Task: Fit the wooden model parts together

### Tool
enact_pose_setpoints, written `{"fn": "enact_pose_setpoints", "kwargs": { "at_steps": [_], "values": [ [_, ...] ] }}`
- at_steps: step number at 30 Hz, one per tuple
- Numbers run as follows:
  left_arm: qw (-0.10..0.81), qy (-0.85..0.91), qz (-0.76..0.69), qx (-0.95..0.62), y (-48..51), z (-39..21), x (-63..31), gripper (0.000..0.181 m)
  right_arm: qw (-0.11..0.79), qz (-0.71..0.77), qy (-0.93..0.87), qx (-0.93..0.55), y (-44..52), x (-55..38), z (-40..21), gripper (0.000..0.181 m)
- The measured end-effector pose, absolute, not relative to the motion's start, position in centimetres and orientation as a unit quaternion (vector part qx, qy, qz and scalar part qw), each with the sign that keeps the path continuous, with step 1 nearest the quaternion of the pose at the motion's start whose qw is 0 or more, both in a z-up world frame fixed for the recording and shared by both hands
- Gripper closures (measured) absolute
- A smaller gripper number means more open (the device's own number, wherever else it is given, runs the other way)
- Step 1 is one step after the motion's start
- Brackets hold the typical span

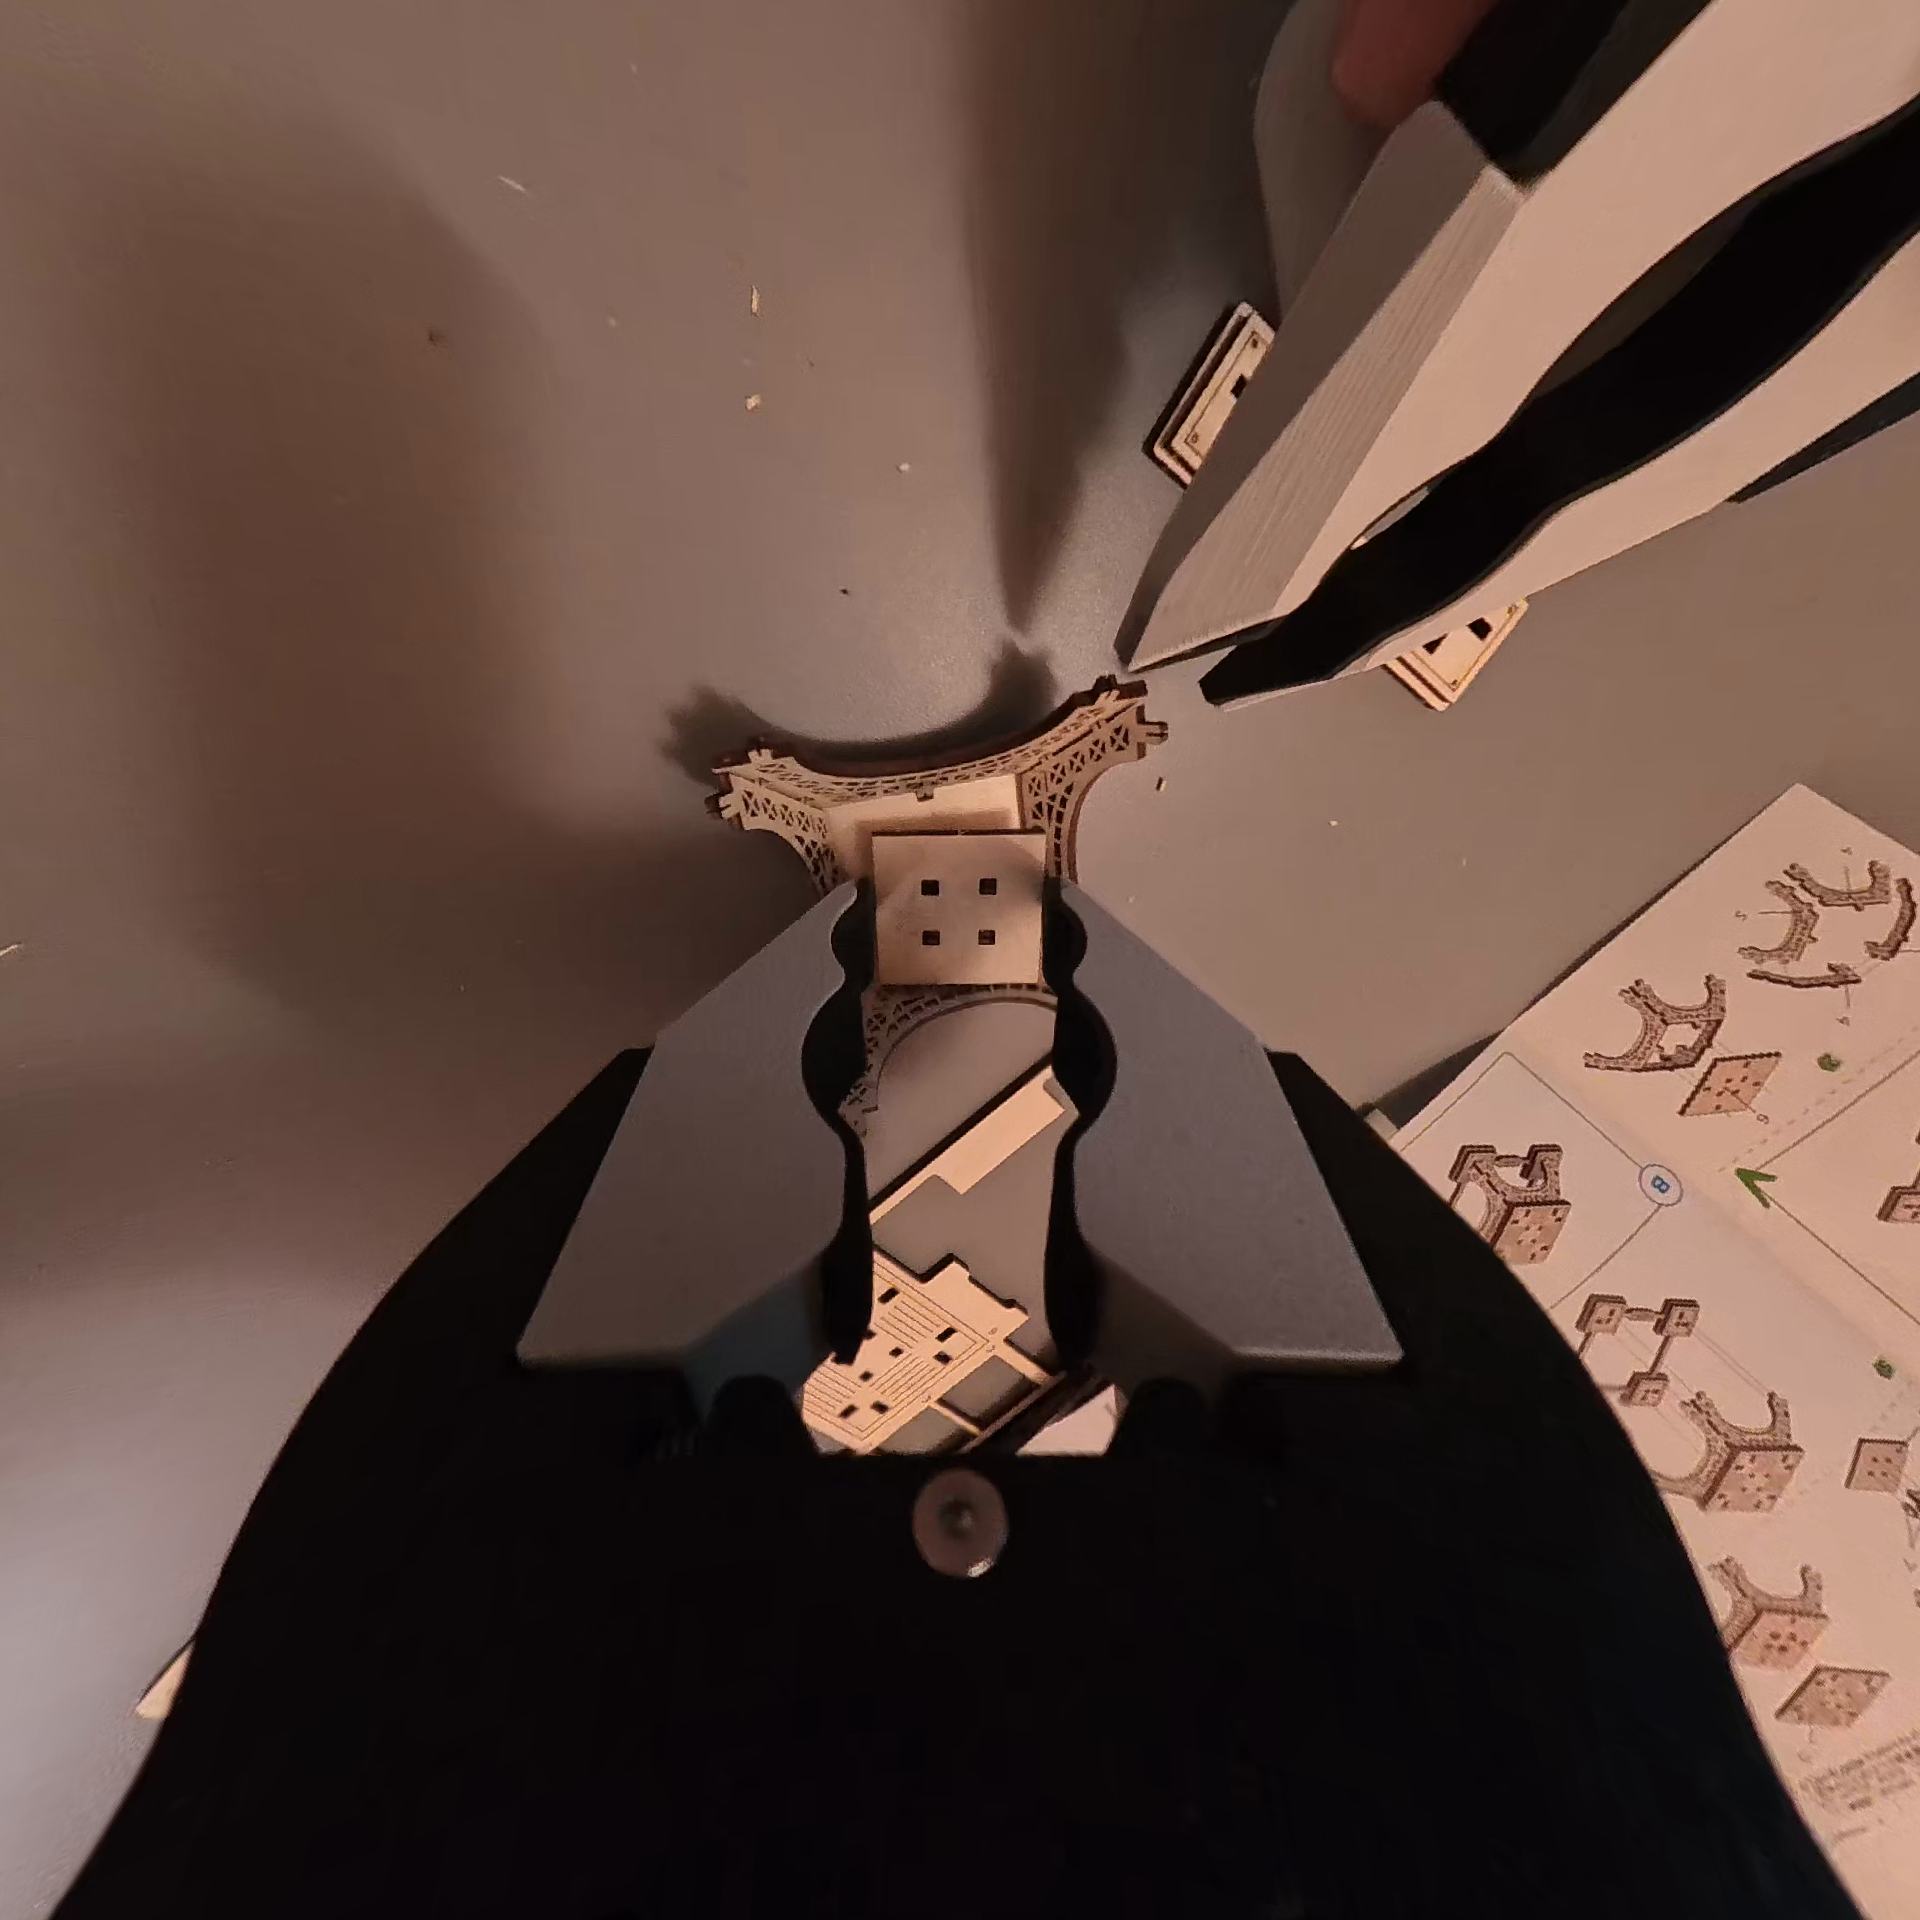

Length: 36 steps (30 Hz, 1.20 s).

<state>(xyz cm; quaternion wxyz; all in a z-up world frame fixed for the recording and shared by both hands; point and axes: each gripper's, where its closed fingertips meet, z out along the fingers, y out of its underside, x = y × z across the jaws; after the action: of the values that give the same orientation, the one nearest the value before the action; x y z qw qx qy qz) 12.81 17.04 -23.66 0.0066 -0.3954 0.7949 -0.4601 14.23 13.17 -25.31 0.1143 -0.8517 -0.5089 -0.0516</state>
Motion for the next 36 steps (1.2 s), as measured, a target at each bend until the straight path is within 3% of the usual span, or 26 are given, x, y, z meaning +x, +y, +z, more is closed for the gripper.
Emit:
{"fn": "enact_pose_setpoints", "kwargs": {
  "at_steps": [36],
  "values": [
    [0.003, 0.797, -0.458, -0.393, 16.9, -23.73, 12.66, 0.166, 0.114, 0.004, -0.593, -0.797, 13.04, 14.01, -25.31, 0.151]
  ]
}}
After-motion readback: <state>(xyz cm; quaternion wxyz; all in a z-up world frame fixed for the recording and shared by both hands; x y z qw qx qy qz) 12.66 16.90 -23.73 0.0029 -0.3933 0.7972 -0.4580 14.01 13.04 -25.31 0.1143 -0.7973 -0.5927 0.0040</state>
